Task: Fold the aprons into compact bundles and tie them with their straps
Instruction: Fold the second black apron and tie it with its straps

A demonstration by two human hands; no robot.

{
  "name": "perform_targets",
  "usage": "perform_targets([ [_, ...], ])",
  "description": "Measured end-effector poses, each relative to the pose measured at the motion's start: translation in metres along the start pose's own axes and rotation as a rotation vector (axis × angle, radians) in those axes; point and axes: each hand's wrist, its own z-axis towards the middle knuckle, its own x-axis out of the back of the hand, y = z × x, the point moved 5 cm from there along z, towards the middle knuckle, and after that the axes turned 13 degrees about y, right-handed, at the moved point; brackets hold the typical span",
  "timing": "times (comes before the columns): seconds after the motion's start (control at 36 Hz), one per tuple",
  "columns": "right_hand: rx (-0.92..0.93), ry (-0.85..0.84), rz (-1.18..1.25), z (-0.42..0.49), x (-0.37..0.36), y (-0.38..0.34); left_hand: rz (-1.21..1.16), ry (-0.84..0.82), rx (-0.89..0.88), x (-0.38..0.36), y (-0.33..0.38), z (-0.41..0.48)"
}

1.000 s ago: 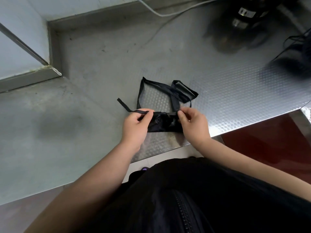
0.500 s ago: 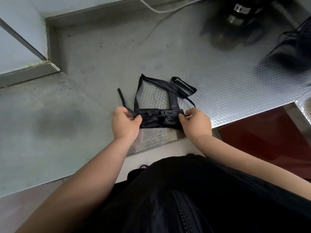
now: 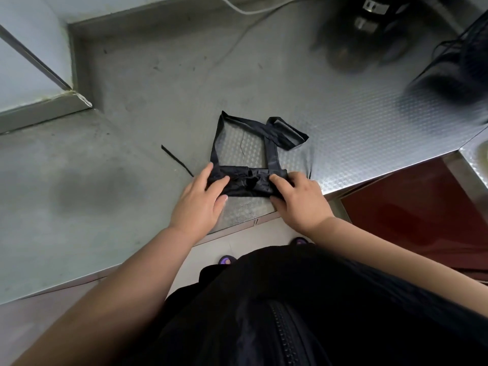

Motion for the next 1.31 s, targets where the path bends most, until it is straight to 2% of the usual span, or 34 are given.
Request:
perform_targets([
  [0.06,-0.046,0.053,0.027,0.005,0.002,0.0,-0.007,0.019,0.007,0.004,0.004,0.008],
  [0.14,-0.088,0.02,0.086,0.008,0.006,-0.002,-0.077,0.023,0.07,0.011,0.001,0.013],
  [0.25,-0.235,-0.037,0.371,0.019,0.018,-0.007,-0.219,0.075,0.168,0.02,0.002,0.025],
  [0.36,-0.513,-0.146,0.591,0.034,0.023,-0.003,-0.419,-0.017,0.509,0.021,-0.009,0.039],
  [0.42,-0.629,-0.175,0.706,0.038,0.022,0.001,-0.533,-0.058,0.616,0.024,-0.011,0.041],
  [0.56,-0.825,-0.199,0.897,0.045,0.024,0.004,-0.577,-0.121,0.559,0.032,0.004,0.037],
  [0.61,-0.79,-0.187,0.882,0.049,0.03,0.004,-0.509,-0.04,0.555,0.036,0.01,0.039],
  [0.67,-0.678,-0.197,0.884,0.056,0.04,0.0,-0.482,0.047,0.594,0.042,0.014,0.043],
  [0.75,-0.472,-0.273,0.867,0.065,0.058,-0.009,-0.608,0.102,0.691,0.046,0.014,0.049],
  [0.81,-0.375,-0.241,0.702,0.072,0.065,-0.011,-0.669,0.14,0.723,0.049,0.016,0.053],
  [0.86,-0.361,-0.171,0.582,0.077,0.07,-0.013,-0.701,0.196,0.749,0.053,0.019,0.057],
  [0.92,-0.396,-0.101,0.588,0.08,0.074,-0.013,-0.691,0.24,0.761,0.055,0.022,0.061],
  [1.06,-0.408,-0.081,0.732,0.081,0.078,-0.018,-0.5,0.263,0.741,0.061,0.026,0.064],
  [1.14,-0.399,-0.068,0.778,0.082,0.078,-0.019,-0.297,0.256,0.697,0.066,0.031,0.065],
  [1.25,-0.36,-0.061,0.747,0.083,0.081,-0.022,-0.09,0.179,0.646,0.068,0.043,0.068],
  [1.31,-0.301,-0.081,0.629,0.083,0.081,-0.028,0.059,0.163,0.623,0.067,0.049,0.069],
])
